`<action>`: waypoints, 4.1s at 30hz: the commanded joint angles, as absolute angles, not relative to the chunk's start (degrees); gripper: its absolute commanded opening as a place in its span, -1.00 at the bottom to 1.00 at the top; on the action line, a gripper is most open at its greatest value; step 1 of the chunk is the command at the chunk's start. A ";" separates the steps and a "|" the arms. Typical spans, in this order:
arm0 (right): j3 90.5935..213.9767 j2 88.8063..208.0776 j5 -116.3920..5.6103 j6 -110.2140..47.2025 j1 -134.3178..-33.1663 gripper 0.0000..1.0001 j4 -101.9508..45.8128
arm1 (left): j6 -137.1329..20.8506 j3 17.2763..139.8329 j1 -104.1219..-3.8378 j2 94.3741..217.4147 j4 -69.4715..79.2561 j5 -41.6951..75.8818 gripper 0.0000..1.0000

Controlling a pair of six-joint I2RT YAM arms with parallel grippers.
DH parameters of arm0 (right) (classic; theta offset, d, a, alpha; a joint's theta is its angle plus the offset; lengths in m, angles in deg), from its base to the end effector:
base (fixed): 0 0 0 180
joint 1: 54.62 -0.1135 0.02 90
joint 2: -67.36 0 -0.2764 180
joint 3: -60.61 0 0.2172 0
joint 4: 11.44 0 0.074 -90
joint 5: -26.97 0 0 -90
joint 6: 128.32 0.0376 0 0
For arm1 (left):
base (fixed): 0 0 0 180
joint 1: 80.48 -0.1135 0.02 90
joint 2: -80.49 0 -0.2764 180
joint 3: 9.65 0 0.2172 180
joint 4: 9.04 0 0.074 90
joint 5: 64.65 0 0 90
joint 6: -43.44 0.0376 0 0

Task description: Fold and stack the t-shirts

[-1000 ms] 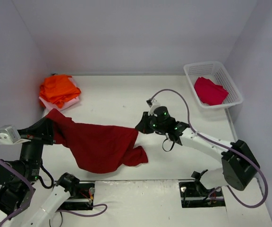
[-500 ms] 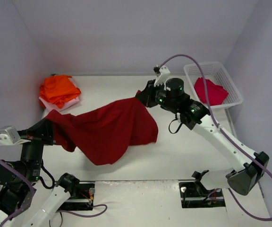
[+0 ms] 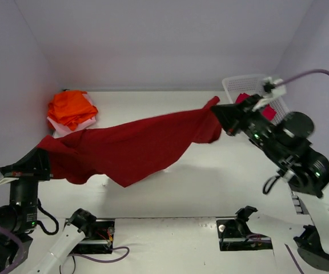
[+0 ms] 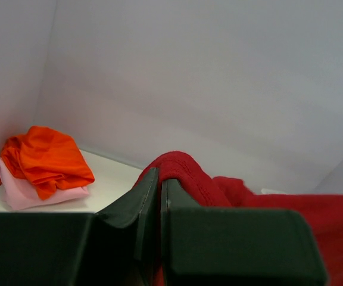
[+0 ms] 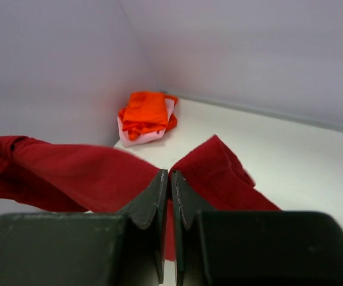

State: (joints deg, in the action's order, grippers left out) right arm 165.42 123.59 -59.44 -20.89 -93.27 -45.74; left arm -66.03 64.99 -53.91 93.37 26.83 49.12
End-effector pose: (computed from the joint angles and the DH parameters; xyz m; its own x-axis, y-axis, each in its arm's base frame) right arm 0.0908 0.0756 0.5336 -0.0171 0.3691 -0.9292 -0.6976 0.6613 0.2755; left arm -0.0372 0.0355 0.4138 0.3399 -0.5110 -0.7895 0.2103 0.8595 -0.4658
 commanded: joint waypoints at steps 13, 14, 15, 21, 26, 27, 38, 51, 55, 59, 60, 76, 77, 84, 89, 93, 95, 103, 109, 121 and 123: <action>162.44 107.98 -55.92 -17.85 -93.02 -1.00 -49.62 | -62.12 81.26 -48.76 94.11 28.53 52.07 -1.00; 161.65 107.62 -55.48 -17.49 -93.02 -1.00 -49.62 | -62.21 81.79 -48.14 94.02 28.79 51.99 -1.00; 160.08 107.27 -55.13 -17.14 -93.02 -1.00 -49.62 | -62.29 82.23 -46.83 93.94 28.97 51.81 -1.00; 156.11 104.10 -53.72 -15.56 -93.02 -1.00 -49.62 | -62.82 83.99 -43.66 92.18 29.76 51.55 -1.00; 153.82 103.14 -52.05 -15.12 -93.02 -1.00 -49.62 | -64.23 83.21 -43.04 92.00 30.64 51.19 -1.00; 153.30 102.96 -52.05 -14.94 -93.02 -1.00 -49.62 | -64.40 82.51 -43.04 92.26 30.64 51.11 -1.00; 147.93 103.92 -53.80 -14.33 -93.02 -1.00 -49.62 | -62.91 75.82 -40.05 97.71 25.02 54.53 -1.00; 159.08 104.53 -53.72 -17.84 -93.02 -1.00 -49.45 | -58.43 84.24 -39.87 105.96 18.25 48.48 -1.00; 161.90 104.80 -52.14 -18.11 -92.94 -1.00 -49.27 | -58.16 87.42 -39.87 108.26 17.11 45.75 -1.00; 163.66 104.45 -49.94 -17.93 -92.94 -1.00 -49.18 | -58.69 89.44 -39.87 109.23 16.84 43.82 -1.00; 163.84 104.19 -49.15 -17.93 -92.94 -1.00 -49.18 | -58.95 89.79 -39.87 109.32 16.75 43.55 -1.00; 167.52 100.76 -45.63 -16.87 -91.18 -1.00 -49.18 | -61.24 99.99 -39.96 107.21 19.91 37.93 -1.00; 167.88 100.76 -45.19 -16.88 -90.74 -1.00 -49.10 | -61.33 100.34 -39.87 107.12 20.09 37.75 -1.00; 171.04 100.15 -43.52 -17.31 -88.63 -1.00 -49.18 | -62.03 101.48 -39.96 105.36 20.44 37.04 -1.00; 170.61 99.71 -43.34 -17.23 -88.28 -1.00 -49.18 | -62.21 101.66 -39.87 103.61 20.53 37.13 -1.00; 168.85 99.27 -43.52 -17.58 -88.10 -1.00 -49.18 | -60.98 101.40 -39.87 102.37 21.14 39.67 -1.00; 168.85 99.09 -43.96 -17.84 -87.93 -1.00 -49.18 | -60.19 101.40 -39.79 101.59 20.80 40.21 -1.00; 170.70 98.83 -44.75 -18.90 -87.84 -1.00 -49.18 | -59.92 102.19 -39.61 100.88 20.62 39.15 -1.00; 167.62 98.91 -45.45 -18.46 -87.75 -1.00 -49.18 | -59.75 98.25 -38.56 101.23 20.45 41.52 -1.00; 159.27 101.72 -50.28 -19.25 -87.75 -1.00 -49.10 | -54.39 86.37 -31.53 108.16 13.15 51.27 -1.00; 157.43 102.34 -51.08 -19.42 -87.75 -1.00 -48.83 | -52.98 84.70 -31.26 109.40 11.75 52.16 -1.00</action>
